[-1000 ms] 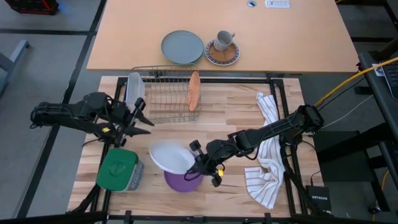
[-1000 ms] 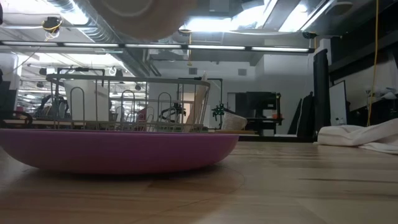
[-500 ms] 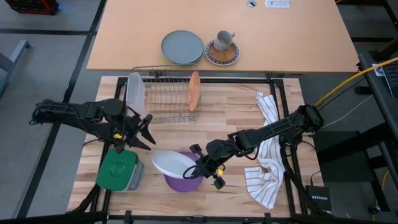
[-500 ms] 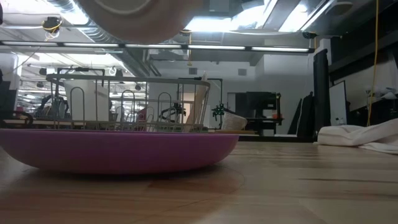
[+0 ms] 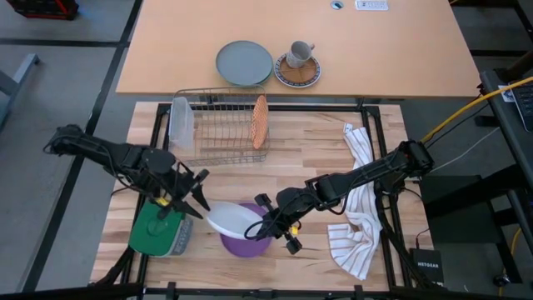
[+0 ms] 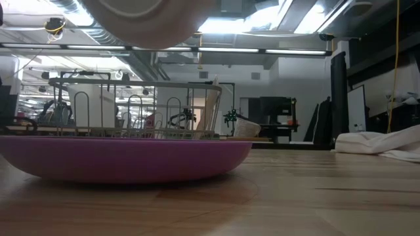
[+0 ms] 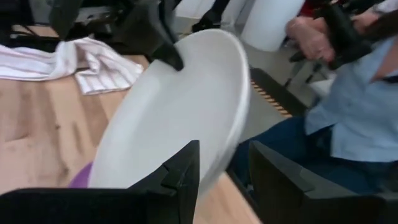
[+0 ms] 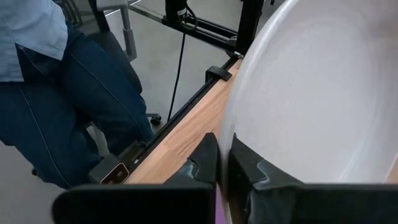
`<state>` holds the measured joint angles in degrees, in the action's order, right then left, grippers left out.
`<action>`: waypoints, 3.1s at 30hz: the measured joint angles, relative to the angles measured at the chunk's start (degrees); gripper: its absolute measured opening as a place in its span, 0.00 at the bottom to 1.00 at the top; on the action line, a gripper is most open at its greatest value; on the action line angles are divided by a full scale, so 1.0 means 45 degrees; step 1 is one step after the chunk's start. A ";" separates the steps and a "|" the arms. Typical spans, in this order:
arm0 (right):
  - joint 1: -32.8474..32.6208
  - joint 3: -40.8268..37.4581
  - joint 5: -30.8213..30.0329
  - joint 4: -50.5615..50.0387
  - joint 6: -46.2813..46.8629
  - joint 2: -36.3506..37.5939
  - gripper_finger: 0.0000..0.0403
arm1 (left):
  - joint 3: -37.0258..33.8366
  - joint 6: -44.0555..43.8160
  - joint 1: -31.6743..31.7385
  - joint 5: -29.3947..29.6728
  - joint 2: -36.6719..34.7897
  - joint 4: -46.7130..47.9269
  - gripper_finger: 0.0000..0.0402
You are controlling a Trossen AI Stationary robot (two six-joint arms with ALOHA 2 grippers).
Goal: Sort dishes
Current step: Put the white plate into the dish rack
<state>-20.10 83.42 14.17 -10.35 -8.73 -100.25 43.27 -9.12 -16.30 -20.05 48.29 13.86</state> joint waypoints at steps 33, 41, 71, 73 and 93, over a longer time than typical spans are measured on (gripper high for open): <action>-0.0005 -0.0015 -0.3965 -0.1491 -0.1487 0.1101 0.15 | 0.0029 0.3022 -0.0680 0.0999 0.1154 -0.0116 0.01; 0.0019 -0.0006 -0.4446 -0.2572 -0.1489 0.1865 0.15 | 0.0055 0.3145 -0.0571 0.1609 0.1158 -0.0517 0.01; -0.0029 0.1030 -0.8155 -0.4775 -0.0829 0.1480 0.58 | -0.0019 0.1209 -0.0631 0.2341 0.1129 -0.0409 0.00; -0.0029 0.1667 -0.8548 -0.5893 -0.0826 0.1530 0.58 | -0.0017 0.0827 -0.0631 0.2681 0.1129 -0.0481 0.00; 0.1110 0.4964 -0.9613 -1.1349 -0.0383 0.2270 0.58 | 0.0000 -0.3007 0.1929 0.7294 0.0910 -0.4616 0.00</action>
<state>-15.10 105.75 -29.09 -61.42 -10.46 -90.03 43.27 -22.65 -7.62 12.78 52.38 -6.91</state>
